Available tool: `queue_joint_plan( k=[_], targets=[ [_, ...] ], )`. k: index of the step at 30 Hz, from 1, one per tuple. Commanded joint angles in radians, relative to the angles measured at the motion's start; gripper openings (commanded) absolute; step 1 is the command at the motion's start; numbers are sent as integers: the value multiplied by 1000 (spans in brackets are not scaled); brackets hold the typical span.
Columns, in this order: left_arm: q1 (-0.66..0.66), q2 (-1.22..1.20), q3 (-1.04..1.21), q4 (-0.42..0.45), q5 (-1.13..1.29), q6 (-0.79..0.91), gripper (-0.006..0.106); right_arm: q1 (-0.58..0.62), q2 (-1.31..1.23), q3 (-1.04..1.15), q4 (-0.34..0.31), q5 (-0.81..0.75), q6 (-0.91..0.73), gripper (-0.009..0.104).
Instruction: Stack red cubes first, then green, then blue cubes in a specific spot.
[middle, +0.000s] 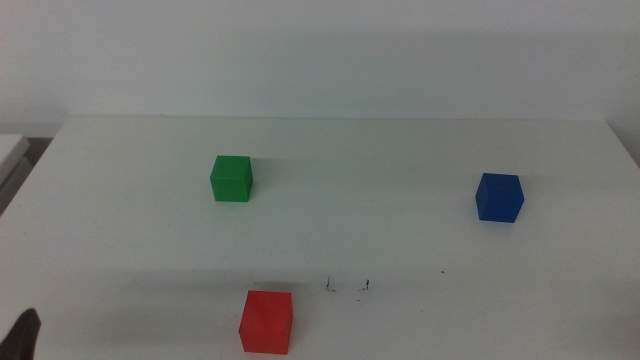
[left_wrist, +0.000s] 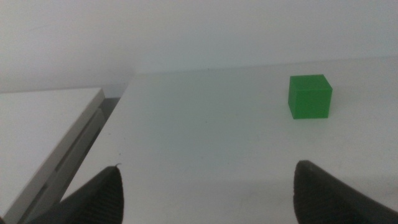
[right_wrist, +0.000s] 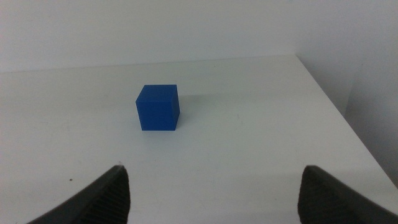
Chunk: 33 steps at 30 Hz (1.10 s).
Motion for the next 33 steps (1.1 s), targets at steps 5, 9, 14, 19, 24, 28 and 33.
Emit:
queue_joint_plan(
  k=[5, 9, 14, 19, 24, 28, 33],
  targets=[
    [-3, 343, -294, -17, 137, -2, 94, -6, -5, 4, -3, -14, -4, 88],
    [-3, 602, -551, -89, 417, -2, 94, -6, -5, 4, -3, -14, -4, 88],
    [-11, 894, -794, -206, 722, 0, 94, -6, -5, 4, -3, -14, -4, 88],
    [-182, 1109, -903, -157, 754, -48, 94, -6, -5, 4, -3, -14, -4, 88],
    [-436, 1258, -964, -19, 690, -333, 94, -6, -5, 4, -3, -14, -4, 88],
    [-603, 1347, -1006, 88, 649, -541, 94, -6, -5, 4, -3, -14, -4, 88],
    [-698, 1495, -1068, 116, 652, -684, 94, -6, -5, 4, -3, -14, -4, 88]
  ],
)
